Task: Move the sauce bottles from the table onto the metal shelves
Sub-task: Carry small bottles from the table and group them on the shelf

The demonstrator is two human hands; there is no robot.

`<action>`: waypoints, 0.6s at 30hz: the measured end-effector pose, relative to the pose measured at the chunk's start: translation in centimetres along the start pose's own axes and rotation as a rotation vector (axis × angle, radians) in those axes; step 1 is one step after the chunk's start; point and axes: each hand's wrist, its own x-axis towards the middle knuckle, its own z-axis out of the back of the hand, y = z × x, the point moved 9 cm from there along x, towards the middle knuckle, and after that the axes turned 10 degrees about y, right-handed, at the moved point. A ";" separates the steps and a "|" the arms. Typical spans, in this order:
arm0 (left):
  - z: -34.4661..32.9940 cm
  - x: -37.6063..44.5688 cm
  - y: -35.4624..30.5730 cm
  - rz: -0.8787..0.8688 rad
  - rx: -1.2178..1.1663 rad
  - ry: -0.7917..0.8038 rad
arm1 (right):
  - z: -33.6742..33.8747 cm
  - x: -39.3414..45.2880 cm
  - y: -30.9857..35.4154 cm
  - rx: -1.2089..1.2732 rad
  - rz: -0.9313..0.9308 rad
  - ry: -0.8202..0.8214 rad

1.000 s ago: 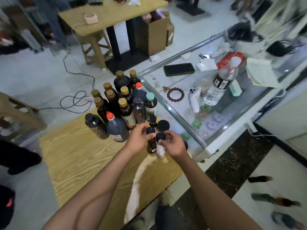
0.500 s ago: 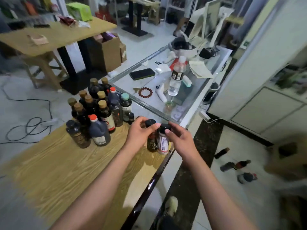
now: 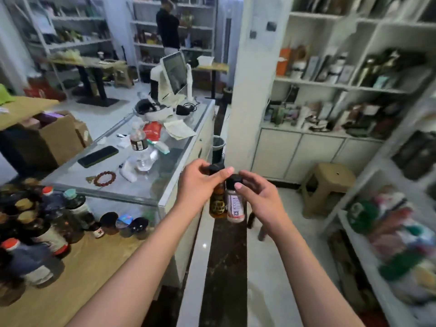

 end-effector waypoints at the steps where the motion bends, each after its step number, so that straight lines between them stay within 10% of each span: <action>1: -2.7 0.3 -1.8 -0.013 0.000 0.043 | 2.9 -0.8 0.6 0.009 0.012 -0.040; 18: -51.2 -4.7 -30.9 -0.465 -0.132 0.633 | 48.7 -23.3 10.5 -0.256 0.184 -0.733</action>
